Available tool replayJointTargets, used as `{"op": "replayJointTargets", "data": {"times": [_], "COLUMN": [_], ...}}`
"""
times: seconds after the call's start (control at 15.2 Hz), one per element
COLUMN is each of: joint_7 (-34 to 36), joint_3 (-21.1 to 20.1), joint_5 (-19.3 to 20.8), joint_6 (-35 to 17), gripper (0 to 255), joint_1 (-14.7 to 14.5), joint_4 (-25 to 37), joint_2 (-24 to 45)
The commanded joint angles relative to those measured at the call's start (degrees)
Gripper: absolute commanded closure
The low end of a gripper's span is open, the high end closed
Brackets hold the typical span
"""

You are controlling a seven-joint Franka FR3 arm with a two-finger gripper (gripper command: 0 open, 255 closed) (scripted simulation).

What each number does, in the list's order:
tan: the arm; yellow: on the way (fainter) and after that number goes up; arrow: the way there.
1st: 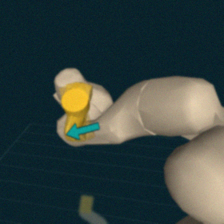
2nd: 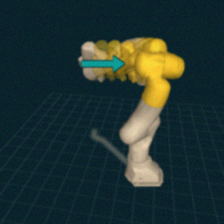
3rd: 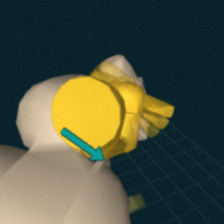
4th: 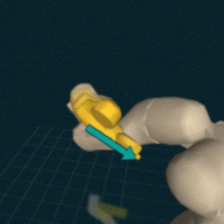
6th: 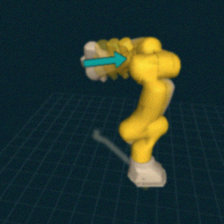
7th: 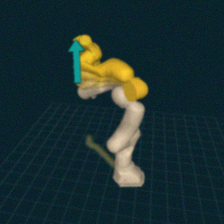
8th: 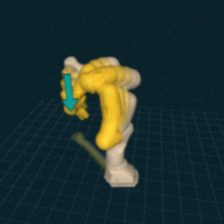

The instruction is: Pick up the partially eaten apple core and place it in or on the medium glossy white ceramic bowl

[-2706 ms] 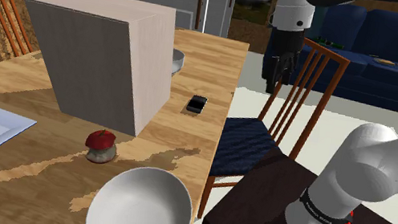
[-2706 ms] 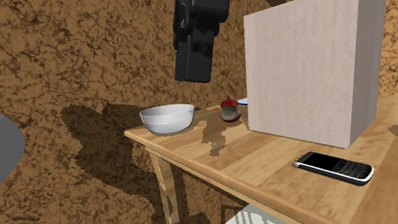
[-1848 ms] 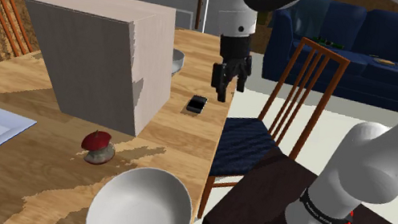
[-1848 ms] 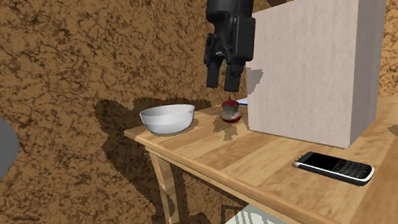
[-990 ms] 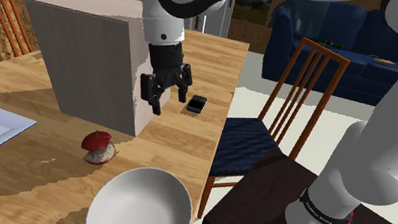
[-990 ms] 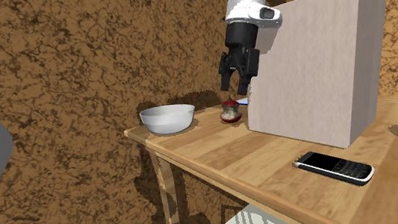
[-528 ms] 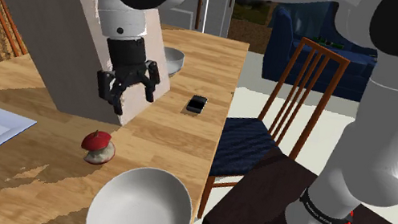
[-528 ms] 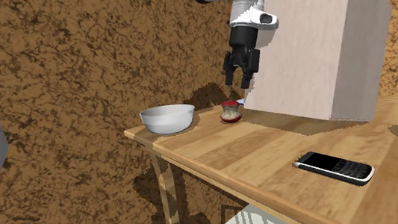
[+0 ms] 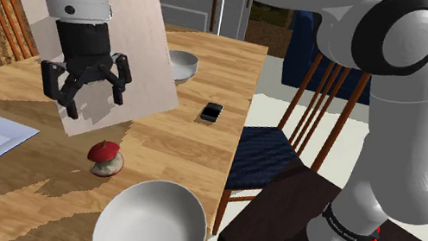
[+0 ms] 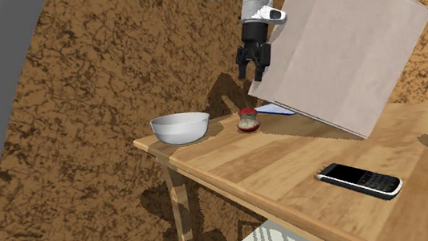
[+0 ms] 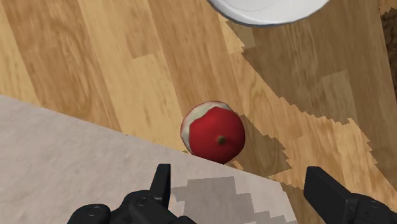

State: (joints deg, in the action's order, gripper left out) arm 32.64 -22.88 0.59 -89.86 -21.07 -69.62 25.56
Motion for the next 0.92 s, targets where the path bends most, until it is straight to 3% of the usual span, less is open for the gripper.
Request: {"op": "replayJointTargets", "data": {"times": [0.0, 0.33, 0.86], "joint_7": [-0.12, -0.51, -0.89], "joint_3": [0.64, 1.4, 2.75], "joint_5": [0.43, -0.35, -1.04], "joint_6": [0.27, -4.72, -4.72], "gripper": [0, 0, 0], "joint_1": [-0.7, -0.8, -1.75], "joint_4": [1.37, -4.91, -4.91], "joint_2": [7.69, 6.28, 6.09]}}
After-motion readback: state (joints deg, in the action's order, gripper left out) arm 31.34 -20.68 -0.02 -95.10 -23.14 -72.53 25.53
